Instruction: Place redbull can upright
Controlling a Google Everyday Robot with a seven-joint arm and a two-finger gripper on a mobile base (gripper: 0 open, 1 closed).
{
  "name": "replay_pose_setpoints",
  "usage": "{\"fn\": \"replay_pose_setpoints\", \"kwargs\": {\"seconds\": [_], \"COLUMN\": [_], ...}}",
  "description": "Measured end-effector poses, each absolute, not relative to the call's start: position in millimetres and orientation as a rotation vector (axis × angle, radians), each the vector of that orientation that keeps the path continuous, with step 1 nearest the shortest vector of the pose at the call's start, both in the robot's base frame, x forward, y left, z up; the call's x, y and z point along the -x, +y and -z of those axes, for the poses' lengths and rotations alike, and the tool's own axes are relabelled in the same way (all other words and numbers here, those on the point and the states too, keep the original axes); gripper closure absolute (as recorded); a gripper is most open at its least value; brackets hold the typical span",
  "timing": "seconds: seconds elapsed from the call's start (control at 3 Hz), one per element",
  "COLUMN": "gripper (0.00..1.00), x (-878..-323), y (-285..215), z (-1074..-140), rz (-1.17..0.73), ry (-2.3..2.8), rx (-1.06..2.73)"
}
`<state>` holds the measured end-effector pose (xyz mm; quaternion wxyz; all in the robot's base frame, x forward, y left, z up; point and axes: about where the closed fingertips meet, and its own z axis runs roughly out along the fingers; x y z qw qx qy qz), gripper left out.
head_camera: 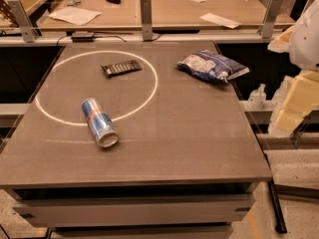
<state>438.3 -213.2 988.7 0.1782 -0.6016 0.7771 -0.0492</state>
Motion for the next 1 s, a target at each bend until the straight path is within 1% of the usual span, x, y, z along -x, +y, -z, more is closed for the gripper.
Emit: {"fn": "replay_pose_setpoints", "kwargs": {"seconds": [0.33,0.67,1.0], "gripper": [0.00,0.00,0.00], "x": [-438,-439,-442], "y": [-213,-211,-203], "z": [-989,-991,-994], "rz": [0.139,0.082,-0.041], "ry": [2.198,2.202,2.263], "rx": [1.702,1.666,1.554]}}
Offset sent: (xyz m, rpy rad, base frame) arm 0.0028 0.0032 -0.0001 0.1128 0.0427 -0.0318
